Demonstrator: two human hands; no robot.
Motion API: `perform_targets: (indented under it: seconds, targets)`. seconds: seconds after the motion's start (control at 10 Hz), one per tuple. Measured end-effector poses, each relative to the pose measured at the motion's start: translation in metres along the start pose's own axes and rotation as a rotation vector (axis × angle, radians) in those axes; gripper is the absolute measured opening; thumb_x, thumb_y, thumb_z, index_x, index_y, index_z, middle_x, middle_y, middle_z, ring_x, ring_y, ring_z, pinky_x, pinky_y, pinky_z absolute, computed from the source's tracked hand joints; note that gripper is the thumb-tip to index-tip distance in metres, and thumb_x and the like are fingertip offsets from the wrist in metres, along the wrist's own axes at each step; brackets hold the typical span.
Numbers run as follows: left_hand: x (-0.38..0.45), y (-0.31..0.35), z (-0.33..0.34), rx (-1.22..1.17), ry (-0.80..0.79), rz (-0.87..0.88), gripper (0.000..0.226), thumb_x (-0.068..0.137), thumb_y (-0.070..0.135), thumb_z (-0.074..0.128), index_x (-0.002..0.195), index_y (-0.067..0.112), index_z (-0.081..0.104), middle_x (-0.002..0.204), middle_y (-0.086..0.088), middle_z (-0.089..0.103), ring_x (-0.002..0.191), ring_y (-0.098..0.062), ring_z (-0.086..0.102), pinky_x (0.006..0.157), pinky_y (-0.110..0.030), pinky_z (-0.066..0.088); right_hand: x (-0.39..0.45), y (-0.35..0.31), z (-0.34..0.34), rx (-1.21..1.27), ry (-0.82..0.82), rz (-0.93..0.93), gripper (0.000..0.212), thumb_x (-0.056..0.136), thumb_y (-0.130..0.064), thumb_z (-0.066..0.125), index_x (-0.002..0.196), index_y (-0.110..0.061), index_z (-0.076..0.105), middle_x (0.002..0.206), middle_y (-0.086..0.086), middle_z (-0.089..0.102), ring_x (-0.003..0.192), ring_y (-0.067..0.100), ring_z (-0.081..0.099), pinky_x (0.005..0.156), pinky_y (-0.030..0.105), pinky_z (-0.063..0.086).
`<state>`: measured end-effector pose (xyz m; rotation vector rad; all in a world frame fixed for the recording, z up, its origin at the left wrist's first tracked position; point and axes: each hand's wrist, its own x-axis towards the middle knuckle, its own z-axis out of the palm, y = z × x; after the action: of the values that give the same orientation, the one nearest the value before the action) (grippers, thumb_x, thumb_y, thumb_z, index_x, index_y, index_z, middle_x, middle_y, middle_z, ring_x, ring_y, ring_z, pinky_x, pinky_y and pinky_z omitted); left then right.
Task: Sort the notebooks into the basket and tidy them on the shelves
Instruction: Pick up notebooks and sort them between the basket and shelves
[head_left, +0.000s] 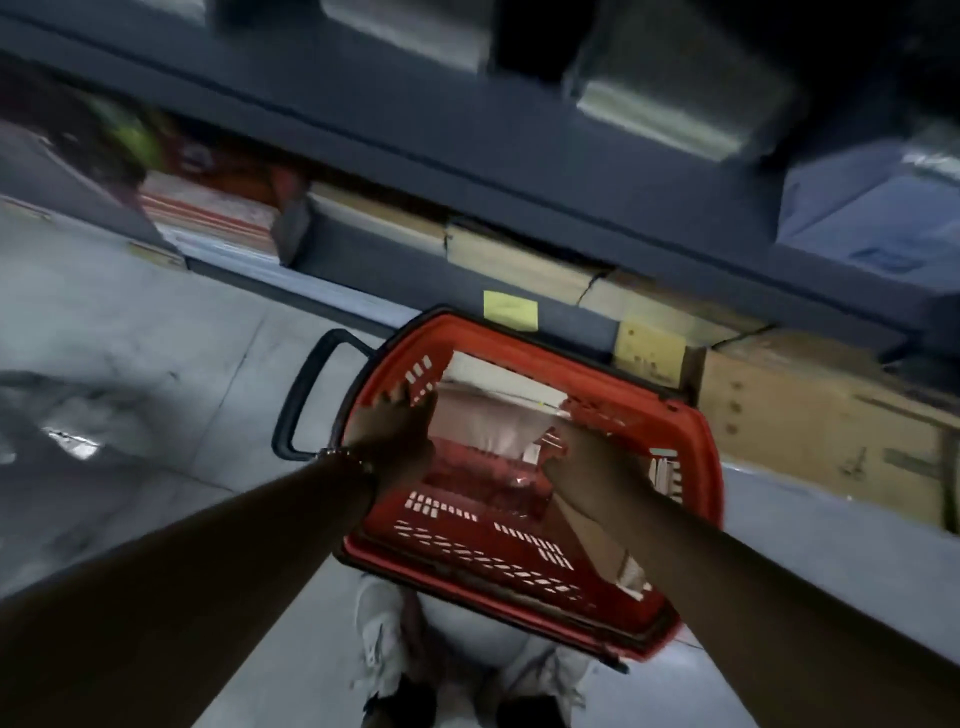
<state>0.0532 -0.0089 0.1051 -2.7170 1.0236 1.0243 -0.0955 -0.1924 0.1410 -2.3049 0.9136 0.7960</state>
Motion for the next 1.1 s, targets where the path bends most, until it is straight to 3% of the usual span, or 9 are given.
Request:
perform_targets:
  seconds: [0.1,0.3,0.4,0.5,0.6,0.8,0.9,1.0,1.1]
  targets:
    - [0.028,0.013,0.031,0.003,-0.068,-0.083,0.078,0.095,0.022,0.053,0.159,0.019,0.009,0.165,-0.018,0.009,0.148,-0.039,0.020,0.112,-0.051,0.033,0.040,0.013,0.031,-0.051,0.018,-0.015,0.059,0.094,-0.034,0.059,0.150,-0.024,0.041,0.150,0.009,0.047,0.134,0.028,0.047,0.105,0.032,0.040]
    - [0.049,0.017,0.061,0.043,0.024,-0.029,0.094,0.090,0.020,0.057,0.158,0.025,-0.007,0.165,-0.018,-0.002,0.148,-0.040,0.019,0.104,-0.049,0.043,0.071,0.037,0.059,-0.149,0.073,-0.017,0.064,0.096,-0.033,0.057,0.154,-0.026,0.032,0.161,0.006,0.027,0.143,0.031,0.032,0.111,0.040,0.037]
    - [0.049,0.020,0.063,0.000,0.117,-0.013,0.077,0.091,0.015,0.052,0.156,0.019,0.011,0.164,-0.016,0.011,0.144,-0.036,0.030,0.103,-0.048,0.044,0.071,0.045,0.062,-0.164,0.146,-0.020,0.053,0.095,-0.035,0.057,0.146,-0.025,0.045,0.155,0.006,0.036,0.136,0.031,0.039,0.103,0.040,0.043]
    - [0.049,0.019,0.068,-0.041,0.188,0.024,0.047,0.094,0.021,0.055,0.136,0.014,0.034,0.136,-0.012,0.052,0.114,-0.030,0.058,0.078,-0.038,0.047,0.067,0.047,0.066,-0.122,0.134,-0.016,0.047,0.095,-0.035,0.055,0.140,-0.023,0.051,0.152,0.005,0.040,0.132,0.030,0.042,0.100,0.040,0.045]
    - [0.054,0.015,0.072,-0.056,0.238,0.032,0.035,0.096,0.021,0.056,0.125,0.016,0.037,0.110,-0.009,0.063,0.091,-0.027,0.064,0.062,-0.032,0.038,0.069,0.049,0.072,-0.076,0.114,-0.027,0.041,0.094,-0.033,0.057,0.132,-0.018,0.058,0.144,0.006,0.047,0.126,0.029,0.048,0.099,0.037,0.044]
    - [0.063,0.007,0.090,-0.149,0.094,0.074,0.020,0.100,0.023,0.052,0.118,0.024,0.062,0.106,0.000,0.069,0.091,-0.013,0.063,0.073,-0.025,0.049,0.069,0.048,0.084,0.082,0.113,0.008,0.014,0.089,-0.023,0.065,0.097,-0.015,0.056,0.107,0.006,0.060,0.098,0.024,0.057,0.070,0.028,0.032]
    - [0.055,0.008,0.081,-0.207,0.105,0.111,0.019,0.102,0.022,0.050,0.114,0.025,0.065,0.104,0.004,0.068,0.087,-0.009,0.059,0.071,-0.023,0.044,0.066,0.049,0.087,0.304,0.191,0.099,0.021,0.087,-0.019,0.071,0.099,-0.014,0.055,0.099,0.003,0.061,0.082,0.017,0.056,0.060,0.026,0.032]
    - [0.036,0.011,0.055,-0.273,0.107,0.156,0.015,0.102,0.024,0.051,0.108,0.025,0.064,0.097,0.008,0.063,0.086,-0.008,0.060,0.065,-0.017,0.039,0.058,0.050,0.077,0.550,0.188,0.151,0.058,0.083,-0.012,0.077,0.130,-0.014,0.045,0.110,0.004,0.064,0.084,0.012,0.060,0.058,0.021,0.040]
    - [0.002,0.009,0.014,-0.369,0.110,0.235,0.014,0.101,0.027,0.053,0.108,0.030,0.065,0.094,0.014,0.065,0.079,0.002,0.060,0.064,-0.011,0.042,0.044,0.053,0.058,0.730,0.024,0.164,0.104,0.075,-0.009,0.084,0.156,-0.019,0.018,0.124,0.005,0.063,0.098,0.020,0.065,0.064,0.022,0.049]
